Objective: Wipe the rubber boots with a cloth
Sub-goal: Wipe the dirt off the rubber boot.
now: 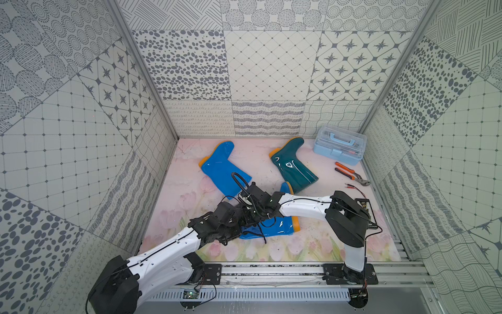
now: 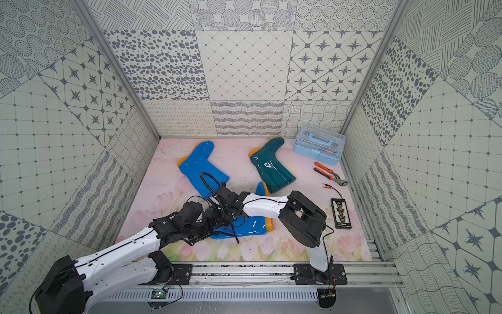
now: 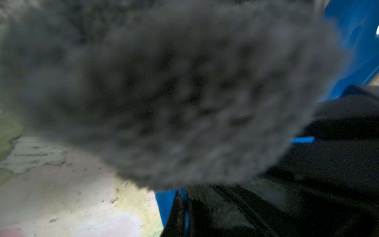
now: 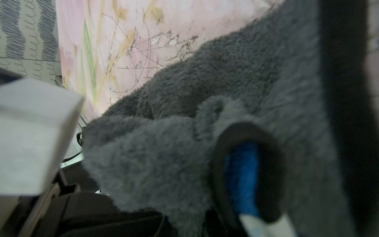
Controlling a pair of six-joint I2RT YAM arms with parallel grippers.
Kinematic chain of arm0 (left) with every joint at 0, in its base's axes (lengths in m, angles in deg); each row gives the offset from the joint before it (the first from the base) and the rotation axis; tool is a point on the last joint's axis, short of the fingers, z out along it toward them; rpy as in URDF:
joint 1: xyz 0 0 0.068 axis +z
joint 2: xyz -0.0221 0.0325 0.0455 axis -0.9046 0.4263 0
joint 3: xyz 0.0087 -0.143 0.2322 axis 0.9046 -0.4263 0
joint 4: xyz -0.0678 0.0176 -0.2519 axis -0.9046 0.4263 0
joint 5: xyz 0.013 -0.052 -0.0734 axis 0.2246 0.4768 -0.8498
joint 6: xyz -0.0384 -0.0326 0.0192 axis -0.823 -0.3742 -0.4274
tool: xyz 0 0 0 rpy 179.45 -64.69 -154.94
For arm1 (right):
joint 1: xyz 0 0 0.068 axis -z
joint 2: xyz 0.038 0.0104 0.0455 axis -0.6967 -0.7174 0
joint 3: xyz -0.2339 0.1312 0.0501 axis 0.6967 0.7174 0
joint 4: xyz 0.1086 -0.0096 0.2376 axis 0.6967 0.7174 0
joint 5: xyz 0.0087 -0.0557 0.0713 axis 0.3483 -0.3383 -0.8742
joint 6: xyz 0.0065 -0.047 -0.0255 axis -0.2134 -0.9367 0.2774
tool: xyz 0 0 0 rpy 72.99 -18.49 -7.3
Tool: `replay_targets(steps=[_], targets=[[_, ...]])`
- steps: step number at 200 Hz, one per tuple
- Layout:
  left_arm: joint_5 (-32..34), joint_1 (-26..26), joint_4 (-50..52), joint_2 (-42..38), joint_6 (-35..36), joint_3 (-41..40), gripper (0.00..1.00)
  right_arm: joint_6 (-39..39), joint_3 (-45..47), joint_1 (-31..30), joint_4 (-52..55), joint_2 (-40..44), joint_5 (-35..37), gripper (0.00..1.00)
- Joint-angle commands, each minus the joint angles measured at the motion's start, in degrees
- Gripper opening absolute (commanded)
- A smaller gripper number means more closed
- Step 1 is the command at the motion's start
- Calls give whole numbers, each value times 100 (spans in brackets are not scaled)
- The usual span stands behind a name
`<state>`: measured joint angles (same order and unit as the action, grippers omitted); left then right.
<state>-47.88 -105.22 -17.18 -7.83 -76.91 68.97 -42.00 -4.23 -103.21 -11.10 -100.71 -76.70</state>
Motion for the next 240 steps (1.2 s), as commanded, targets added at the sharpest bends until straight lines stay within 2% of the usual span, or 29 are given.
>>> replay_targets(steps=[1,16,40,58,69,90,109,130,141,154,183,216,227,240], targets=[[237,10,93,-101,46,-43,0,388,719,598,-779,-29,-382,0],[223,10,198,-187,76,-43,0,158,1370,1212,-454,438,-60,0],[313,8,441,-388,99,-95,0,-656,1896,2061,906,1444,820,0],[352,10,371,-495,40,-192,0,-1095,1958,2250,1640,2071,1579,0],[351,13,269,-483,-13,-256,0,-1110,1926,2242,1716,2265,1636,0],[317,4,105,-351,-60,-312,0,-728,1680,1800,1191,2085,1225,0],[294,10,-4,-207,-25,-269,0,-442,842,860,848,1252,928,0],[302,13,30,-142,19,-195,0,102,-57,61,-20,193,-150,0],[304,17,55,-142,28,-176,0,486,-295,-177,-513,-190,-595,0],[309,19,114,-176,33,-140,0,695,-311,-295,-691,-359,-736,0],[338,19,118,-319,17,-200,0,533,912,-55,-352,402,-210,0],[322,15,72,-217,46,-217,0,456,2975,1014,120,2060,280,0],[281,19,30,-128,63,-189,0,441,3369,1329,264,2599,415,0],[242,19,-18,-29,85,-167,0,467,3513,1415,350,3032,588,0]])
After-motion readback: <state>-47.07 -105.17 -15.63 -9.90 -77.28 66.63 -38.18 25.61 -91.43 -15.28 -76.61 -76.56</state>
